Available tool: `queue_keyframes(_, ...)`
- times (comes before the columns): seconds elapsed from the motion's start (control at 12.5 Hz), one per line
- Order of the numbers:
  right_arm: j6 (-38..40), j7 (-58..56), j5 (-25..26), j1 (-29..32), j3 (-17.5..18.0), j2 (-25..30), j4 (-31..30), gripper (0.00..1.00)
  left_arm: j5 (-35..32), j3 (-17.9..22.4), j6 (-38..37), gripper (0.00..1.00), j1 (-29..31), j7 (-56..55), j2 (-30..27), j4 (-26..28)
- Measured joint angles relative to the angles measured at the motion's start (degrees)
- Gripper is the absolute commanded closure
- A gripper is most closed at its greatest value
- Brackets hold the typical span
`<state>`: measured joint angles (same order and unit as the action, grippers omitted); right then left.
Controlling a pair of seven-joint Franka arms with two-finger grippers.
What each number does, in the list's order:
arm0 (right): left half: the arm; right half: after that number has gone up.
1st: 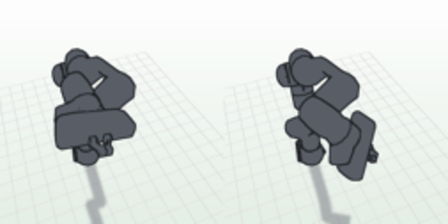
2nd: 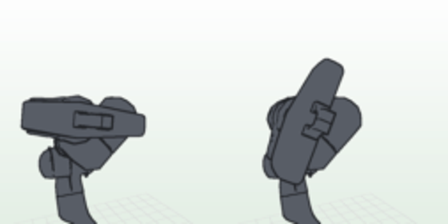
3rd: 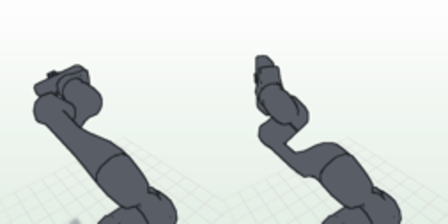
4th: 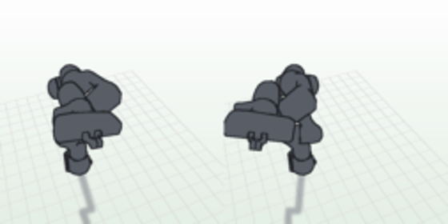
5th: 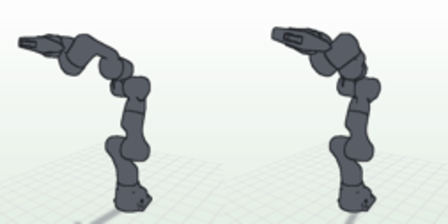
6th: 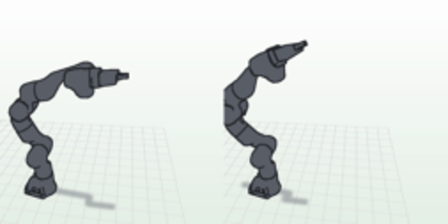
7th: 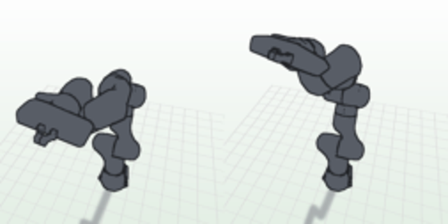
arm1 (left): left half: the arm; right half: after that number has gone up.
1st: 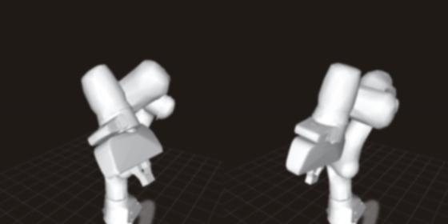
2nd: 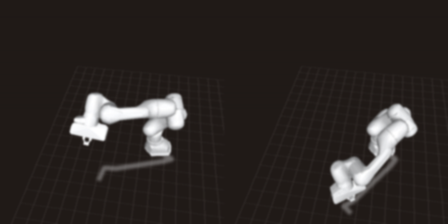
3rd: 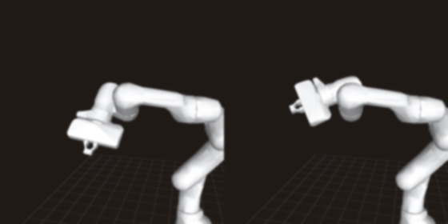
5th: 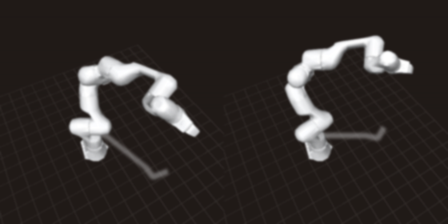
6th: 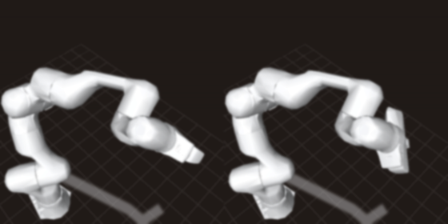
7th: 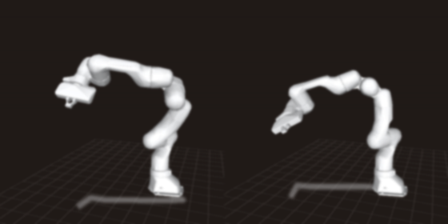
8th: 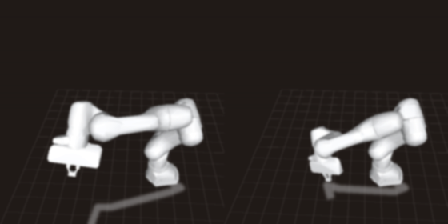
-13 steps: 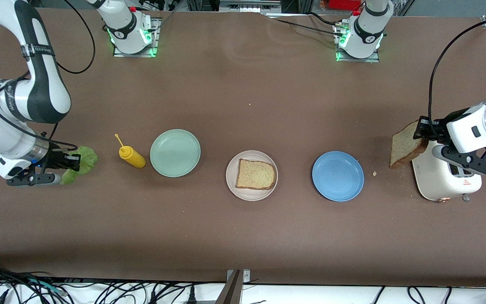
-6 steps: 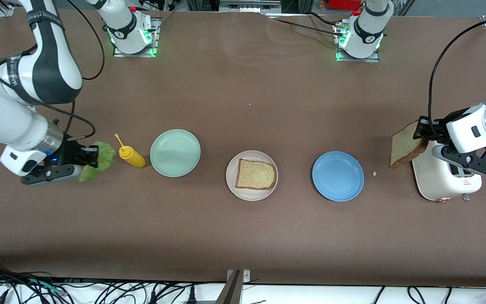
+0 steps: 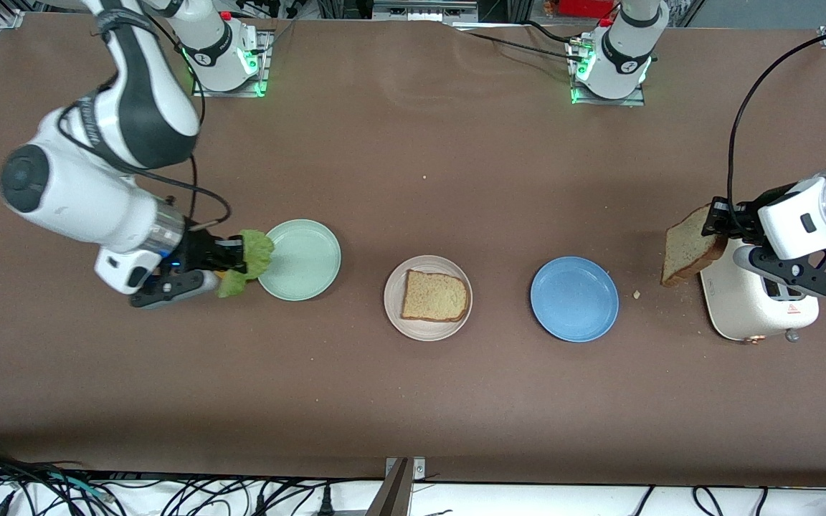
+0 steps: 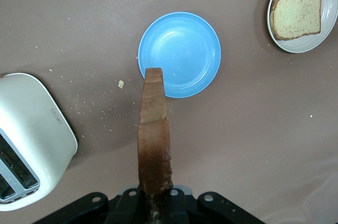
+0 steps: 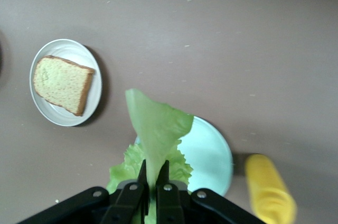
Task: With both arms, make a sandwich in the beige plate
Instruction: 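Lift the lettuce with the right gripper and carry it over the beige plate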
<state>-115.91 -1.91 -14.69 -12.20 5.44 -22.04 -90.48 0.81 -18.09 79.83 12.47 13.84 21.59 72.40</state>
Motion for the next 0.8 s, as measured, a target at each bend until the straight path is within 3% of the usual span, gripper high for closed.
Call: queue_keyframes(0.8, -19.47, 8.97, -2.45, -13.77, 0.23, -13.73, 3.33, 1.0, 0.0, -0.02, 0.0, 1.0, 0.0, 0.0, -0.01, 0.0)
